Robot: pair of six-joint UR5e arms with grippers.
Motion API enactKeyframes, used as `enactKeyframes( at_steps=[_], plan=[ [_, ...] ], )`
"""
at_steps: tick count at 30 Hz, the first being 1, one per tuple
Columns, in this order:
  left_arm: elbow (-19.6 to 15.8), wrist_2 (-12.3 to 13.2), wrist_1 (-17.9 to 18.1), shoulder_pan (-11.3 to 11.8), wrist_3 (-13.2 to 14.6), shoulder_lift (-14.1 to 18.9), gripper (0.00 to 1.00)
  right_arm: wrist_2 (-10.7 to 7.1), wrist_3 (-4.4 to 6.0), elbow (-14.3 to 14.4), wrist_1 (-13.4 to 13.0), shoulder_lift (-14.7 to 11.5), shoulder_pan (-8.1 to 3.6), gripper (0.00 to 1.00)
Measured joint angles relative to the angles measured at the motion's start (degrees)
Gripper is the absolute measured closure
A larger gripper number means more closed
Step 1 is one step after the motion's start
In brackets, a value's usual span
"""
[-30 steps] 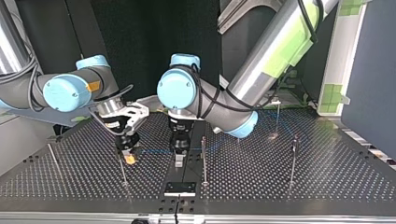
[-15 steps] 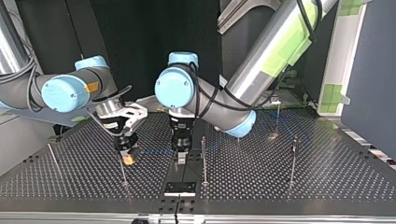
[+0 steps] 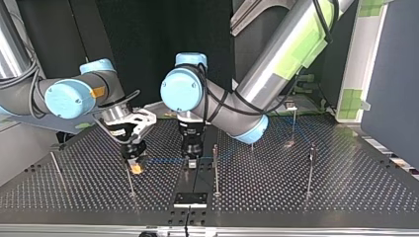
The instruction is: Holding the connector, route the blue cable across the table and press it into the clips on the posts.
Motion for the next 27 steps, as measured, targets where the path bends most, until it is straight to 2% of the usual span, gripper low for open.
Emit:
enactKeyframes(
  at_steps=[5, 9, 15, 19, 23, 27],
  plan=[
    [-0.04, -0.15, 0.12, -0.08, -0.17, -0.03, 1.00, -0.07, -0.03, 0.11, 0.07, 0.01, 0.22, 1.00],
    [-0.29, -1.37, -0.01, -0.44, -0.98, -0.01, 1.00, -0.08, -0.04, 0.25, 0.12, 0.02, 0.36, 1.00],
    [-2.50, -3.78, -0.90, -1.40, -1.65, 0.10, 1.00, -0.08, -0.11, 1.09, 0.18, 0.00, 0.80, 1.00],
    [-4.45, -5.06, -0.08, -2.19, -1.80, 1.25, 1.00, -0.08, -0.14, 1.43, 0.16, -0.03, 0.90, 1.00],
    [-6.41, -4.93, 1.65, -2.79, -1.19, 3.06, 1.00, -0.08, -0.27, 2.65, 0.19, -0.03, 1.14, 1.00],
    [-8.62, -3.69, 3.86, -3.26, -0.67, 4.93, 1.00, -0.01, -0.39, 4.48, 0.17, -0.03, 1.47, 1.00]
  ],
)
